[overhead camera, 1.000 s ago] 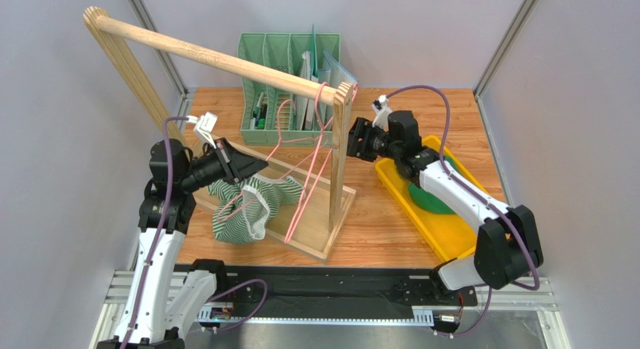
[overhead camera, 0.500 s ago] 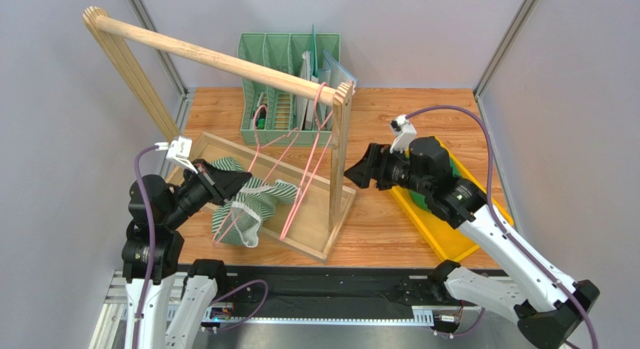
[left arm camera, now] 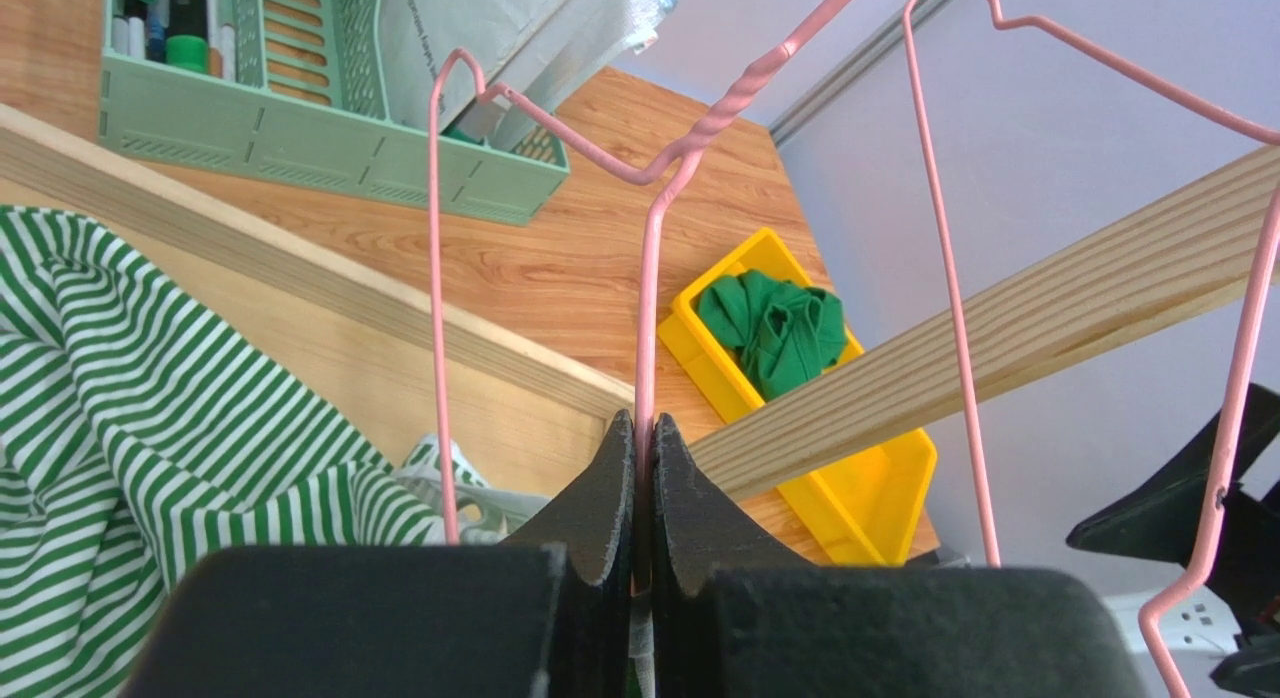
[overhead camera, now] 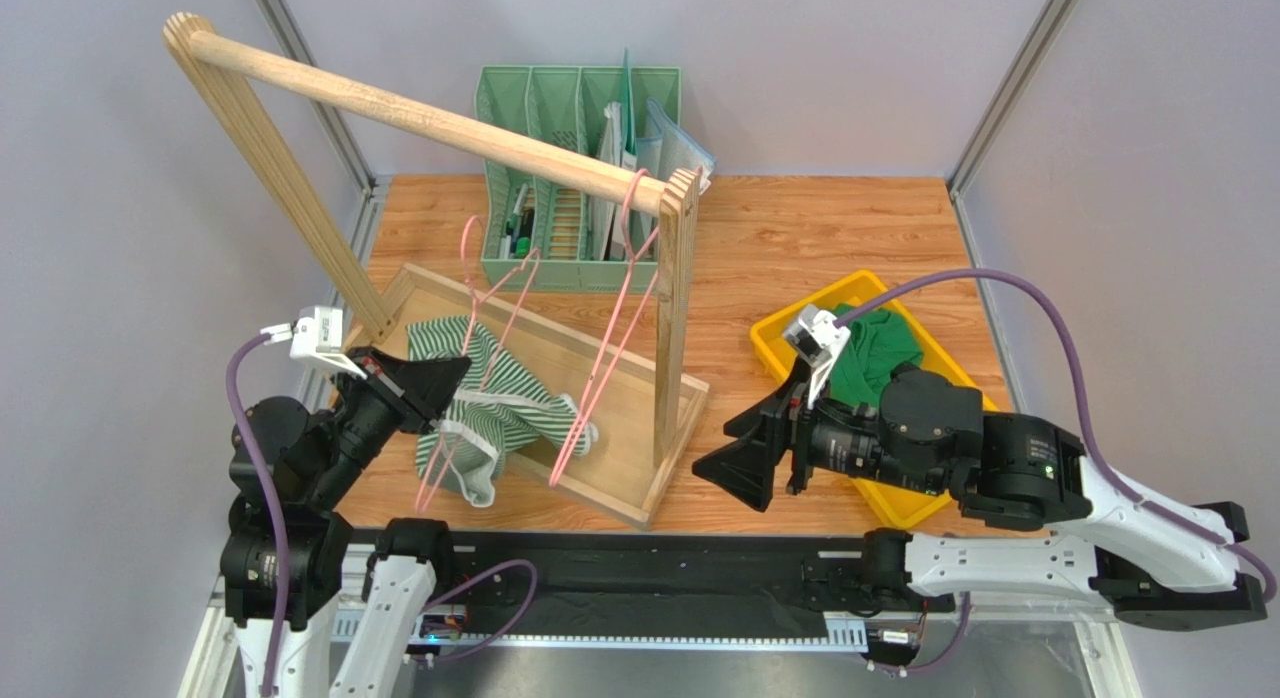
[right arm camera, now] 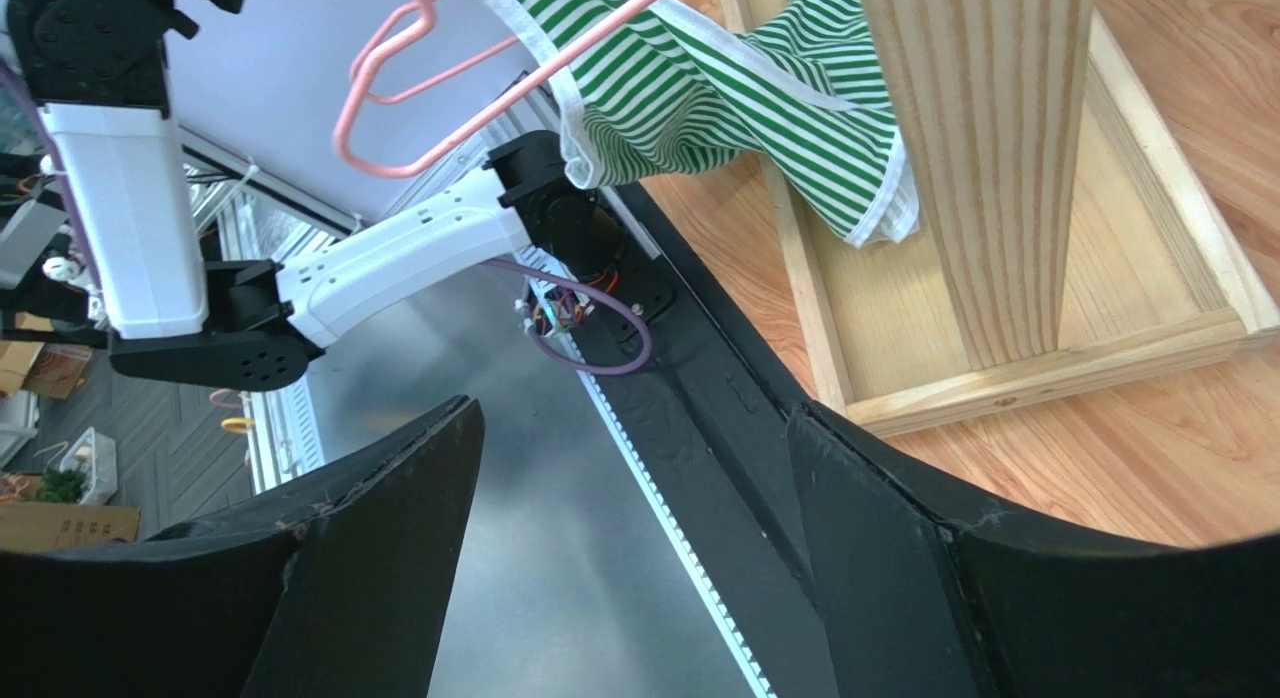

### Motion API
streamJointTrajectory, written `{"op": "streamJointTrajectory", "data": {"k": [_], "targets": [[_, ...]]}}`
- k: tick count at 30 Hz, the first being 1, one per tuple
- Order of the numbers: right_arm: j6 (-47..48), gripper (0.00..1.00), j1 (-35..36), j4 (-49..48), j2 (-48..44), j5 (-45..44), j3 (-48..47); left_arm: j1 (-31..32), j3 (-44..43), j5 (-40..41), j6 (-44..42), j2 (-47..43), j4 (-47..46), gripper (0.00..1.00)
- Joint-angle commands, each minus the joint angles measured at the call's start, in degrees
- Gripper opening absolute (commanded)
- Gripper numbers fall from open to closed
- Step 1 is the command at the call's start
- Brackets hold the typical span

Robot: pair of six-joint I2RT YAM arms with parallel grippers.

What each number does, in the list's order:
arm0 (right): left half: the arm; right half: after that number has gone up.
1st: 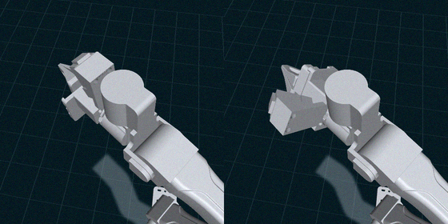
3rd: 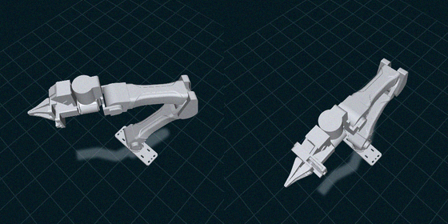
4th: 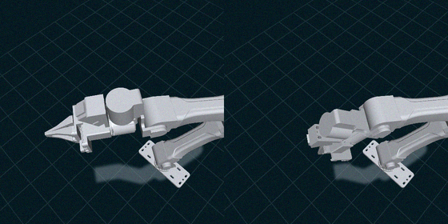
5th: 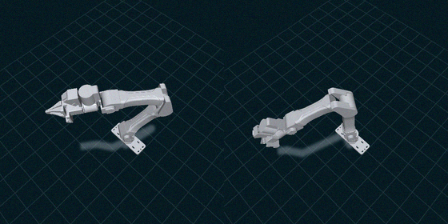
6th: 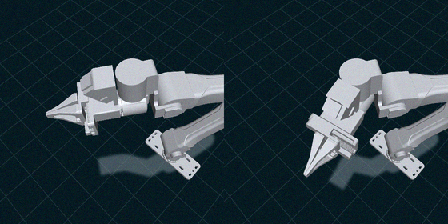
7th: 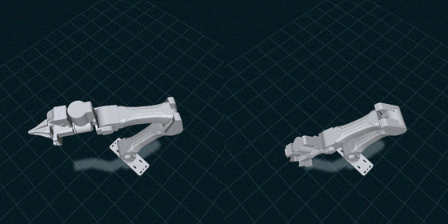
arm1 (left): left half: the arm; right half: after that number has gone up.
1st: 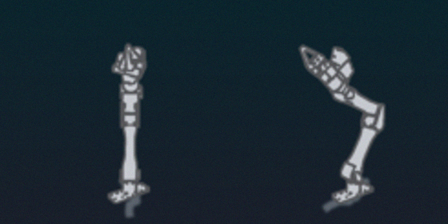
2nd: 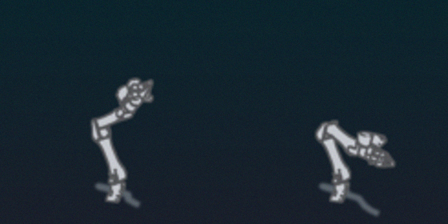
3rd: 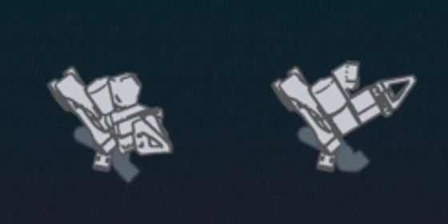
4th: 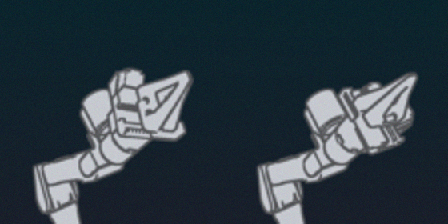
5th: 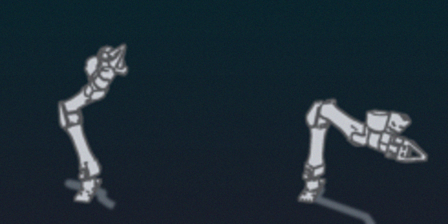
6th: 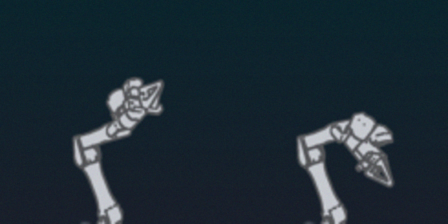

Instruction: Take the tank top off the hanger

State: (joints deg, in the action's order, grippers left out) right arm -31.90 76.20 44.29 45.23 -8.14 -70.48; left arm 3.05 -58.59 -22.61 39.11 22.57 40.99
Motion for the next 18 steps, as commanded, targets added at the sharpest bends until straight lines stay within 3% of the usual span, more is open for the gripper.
{"op": "streamJointTrajectory", "data": {"k": [1, 4, 7, 13, 18], "targets": [[0.43, 0.80, 3.93, -3.06, 0.90, 0.12, -2.64, 0.12, -1.97, -0.59, -0.79, -1.64, -0.39, 0.00], [4.81, 0.80, 10.77, -8.51, 5.20, 2.69, -7.99, 0.12, -3.37, -1.91, -0.44, -2.52, 0.23, 0.00], [10.53, 0.81, 16.06, -9.75, 13.61, -0.20, -17.47, 0.12, -5.56, -3.31, 0.26, -3.14, 0.84, 0.00], [15.36, 0.81, 16.26, -5.01, 32.00, -7.48, -42.84, 0.20, -10.31, -2.18, -0.18, -4.29, 4.00, 0.00], [23.37, 0.83, 15.91, -4.39, 45.89, -19.09, -54.40, 0.20, -11.64, -3.32, 0.61, -4.29, 4.97, 0.00]]}}
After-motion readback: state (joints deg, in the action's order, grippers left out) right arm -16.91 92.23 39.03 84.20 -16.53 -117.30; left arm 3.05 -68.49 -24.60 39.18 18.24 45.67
